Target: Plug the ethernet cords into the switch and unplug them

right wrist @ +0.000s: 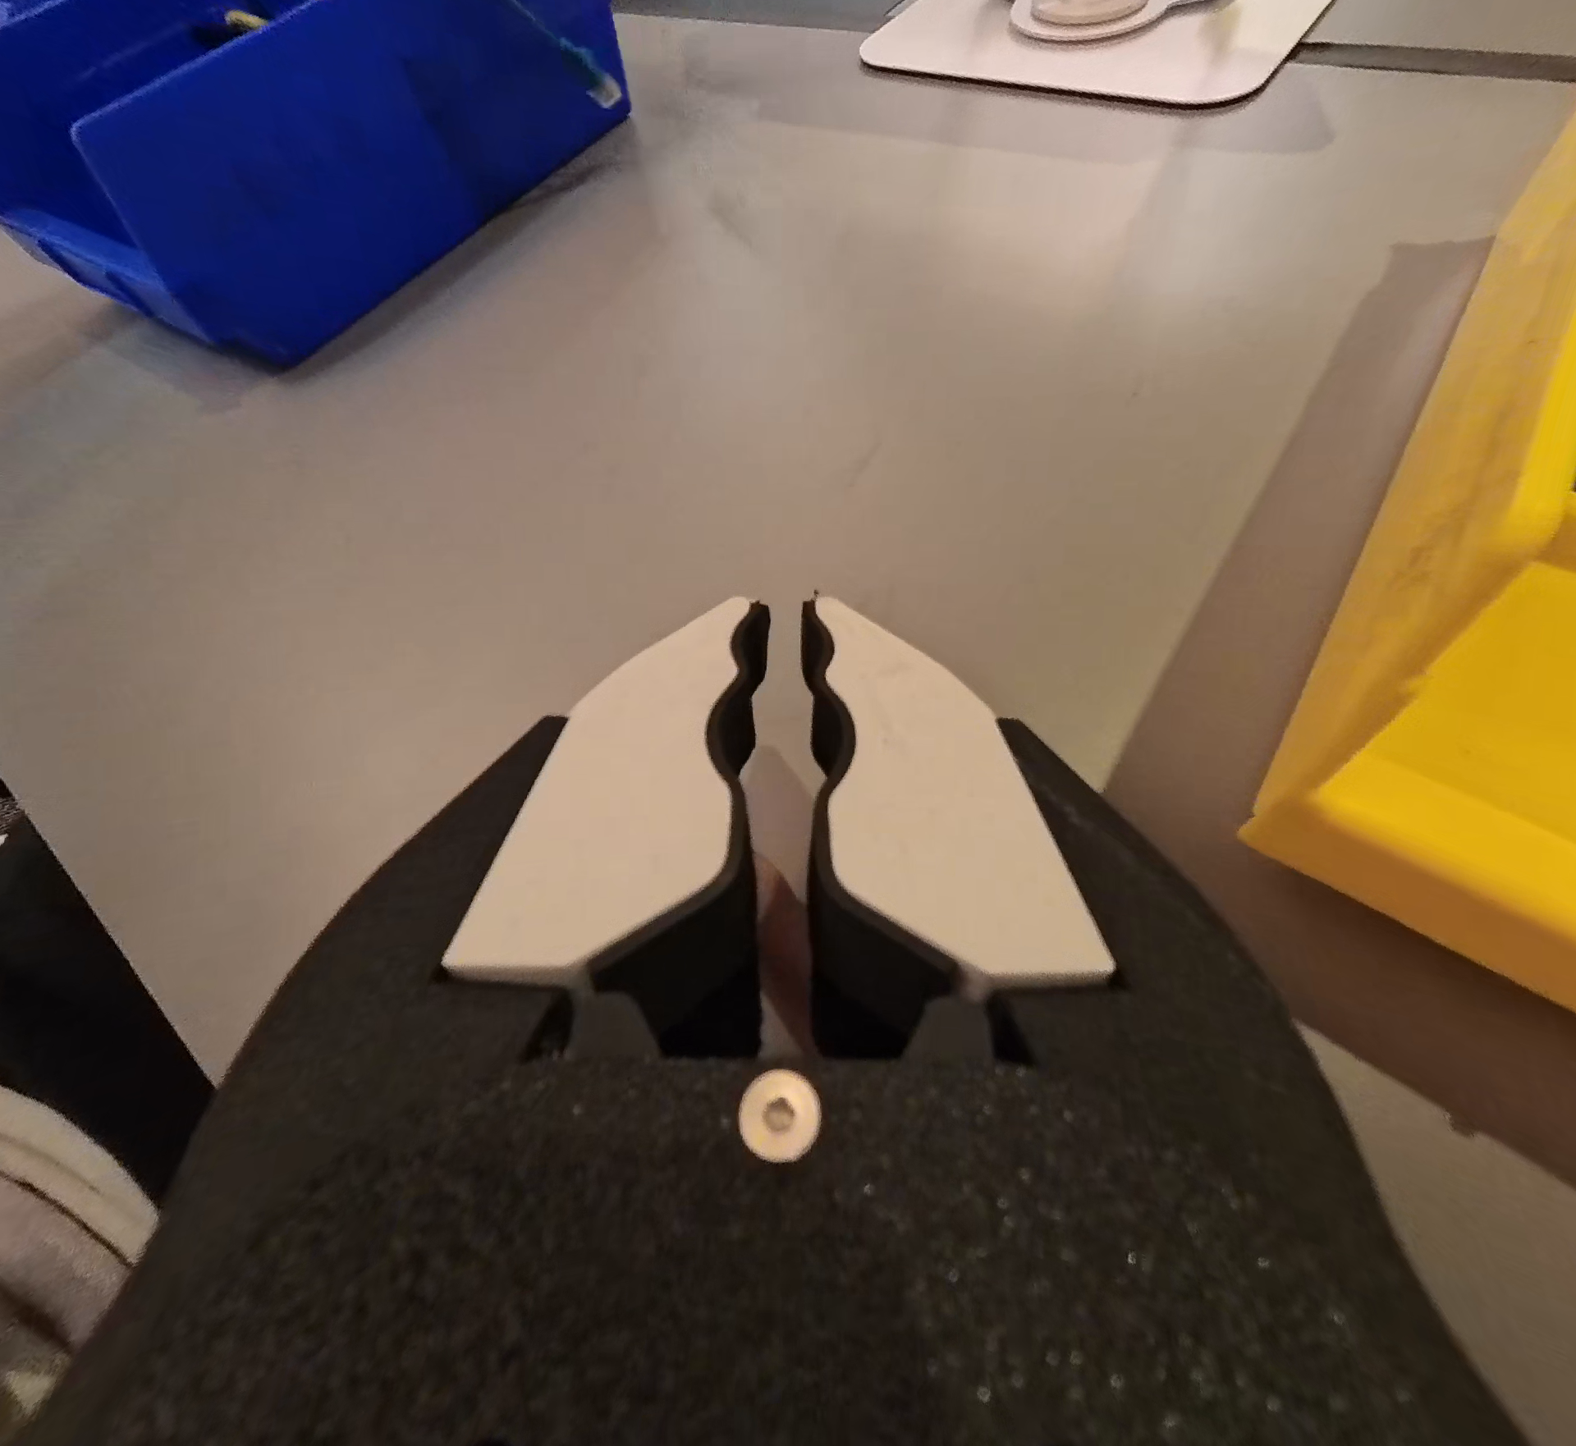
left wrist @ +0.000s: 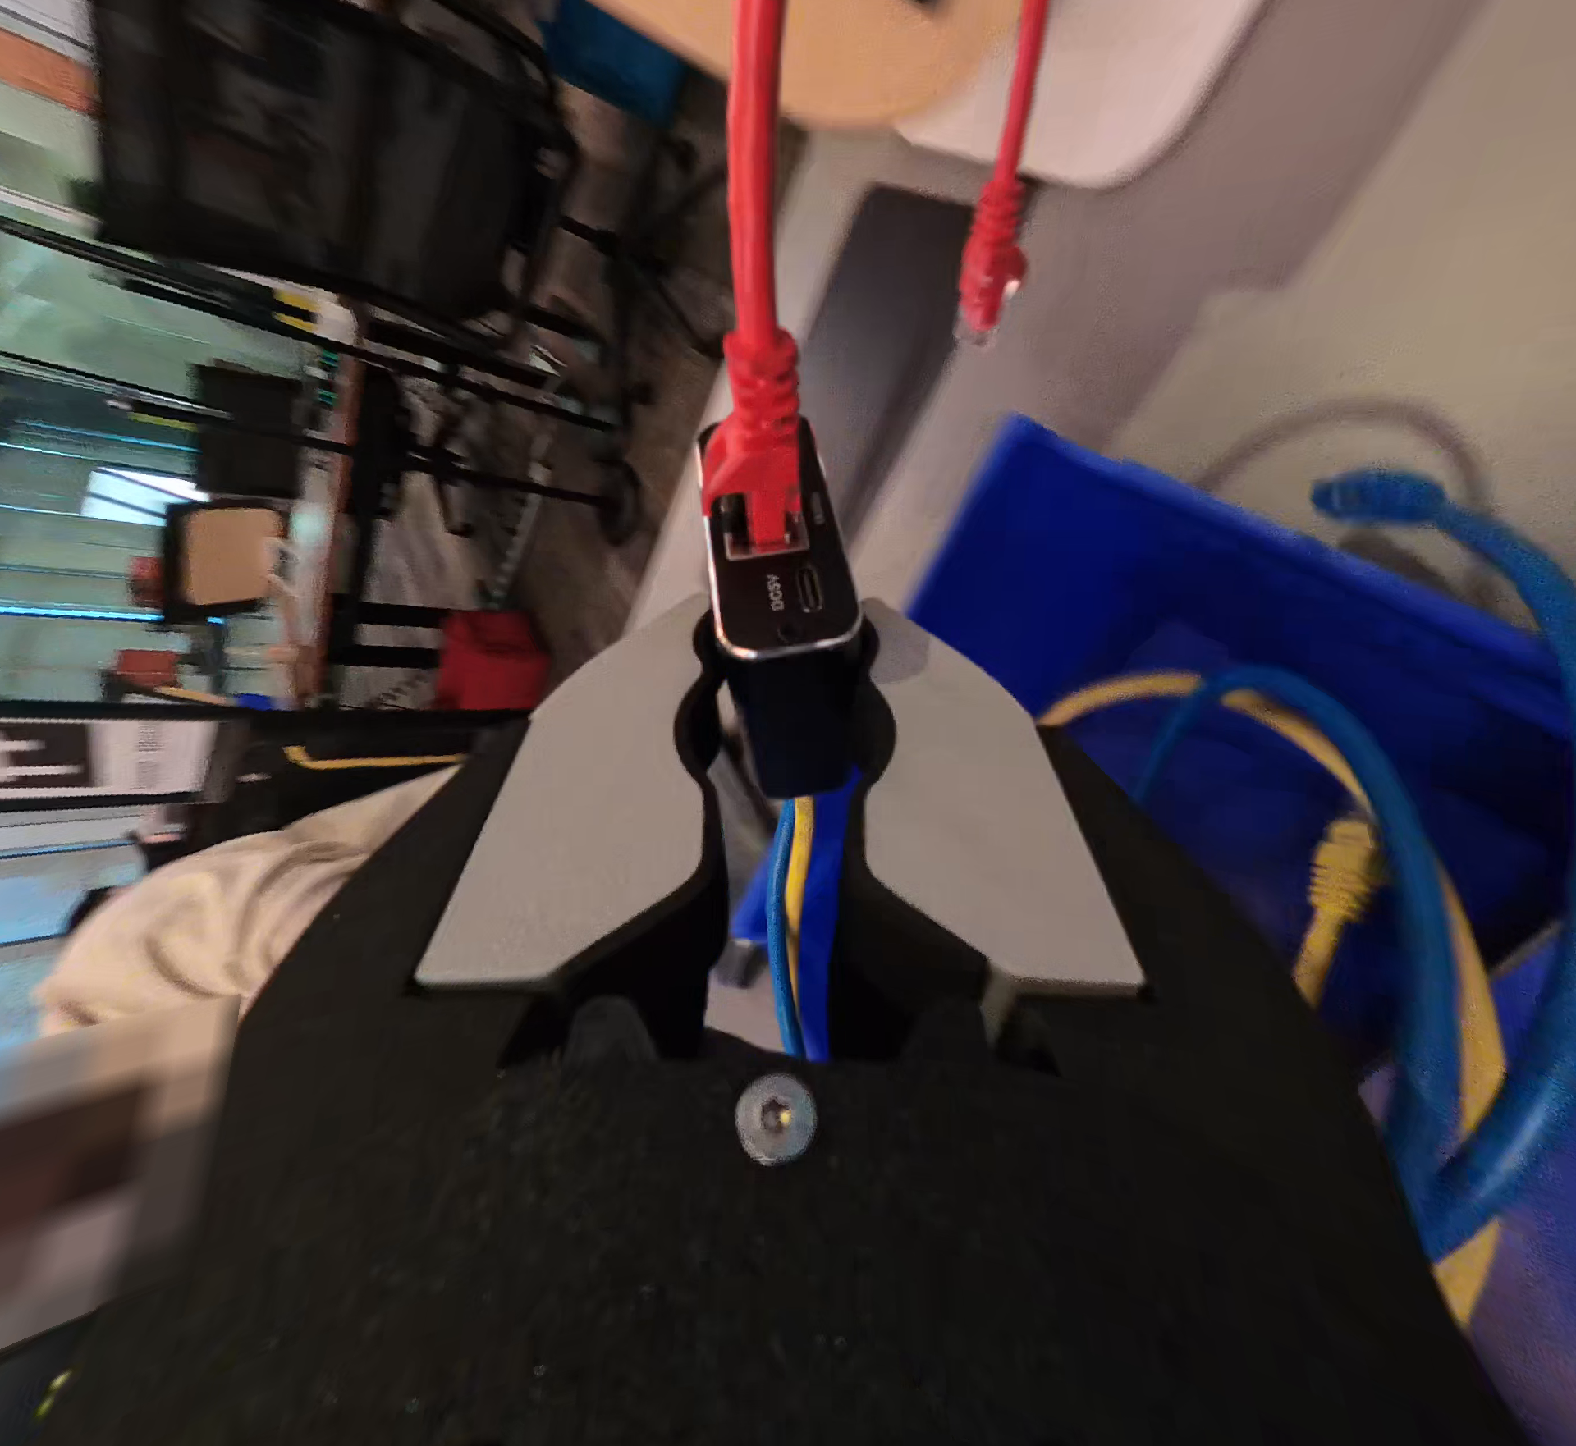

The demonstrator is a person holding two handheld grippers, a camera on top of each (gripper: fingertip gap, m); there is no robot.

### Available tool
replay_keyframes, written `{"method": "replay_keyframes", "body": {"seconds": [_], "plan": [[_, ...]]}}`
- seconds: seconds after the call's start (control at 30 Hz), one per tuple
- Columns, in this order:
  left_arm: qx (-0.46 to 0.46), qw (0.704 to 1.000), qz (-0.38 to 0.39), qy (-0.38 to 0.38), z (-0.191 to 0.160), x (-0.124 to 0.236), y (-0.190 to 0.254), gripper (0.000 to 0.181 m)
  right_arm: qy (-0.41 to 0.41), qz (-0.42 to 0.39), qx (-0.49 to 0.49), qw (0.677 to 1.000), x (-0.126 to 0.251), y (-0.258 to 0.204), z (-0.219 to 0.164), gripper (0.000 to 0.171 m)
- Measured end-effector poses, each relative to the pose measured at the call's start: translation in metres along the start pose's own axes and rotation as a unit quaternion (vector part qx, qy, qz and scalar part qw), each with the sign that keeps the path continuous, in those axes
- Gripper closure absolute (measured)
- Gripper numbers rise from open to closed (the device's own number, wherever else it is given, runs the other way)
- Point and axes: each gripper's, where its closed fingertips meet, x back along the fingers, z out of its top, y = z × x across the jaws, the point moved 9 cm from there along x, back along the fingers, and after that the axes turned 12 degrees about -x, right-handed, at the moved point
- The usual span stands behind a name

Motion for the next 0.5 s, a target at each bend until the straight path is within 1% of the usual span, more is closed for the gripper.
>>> {"method": "replay_keyframes", "body": {"seconds": [0.03,0.17,0.27,0.37,0.5], "plan": [[-0.003,1.0,0.025,0.01,0.008,0.015,-0.018,0.155,-0.001,-0.001,0.001,1.0,0.0,0.0,0.0,0.163],[-0.014,0.991,0.115,0.061,0.057,0.082,-0.094,0.155,0.001,0.001,0.0,1.0,0.001,-0.001,0.0,0.163],[-0.031,0.98,0.168,0.098,0.099,0.129,-0.14,0.155,0.004,0.001,-0.002,1.0,0.003,-0.001,0.001,0.164],[-0.055,0.967,0.217,0.124,0.138,0.169,-0.174,0.156,0.009,-0.008,0.003,1.0,0.006,0.002,0.002,0.164],[-0.069,0.95,0.262,0.157,0.183,0.214,-0.209,0.156,0.017,-0.01,-0.007,1.0,0.009,0.006,0.003,0.164]]}}
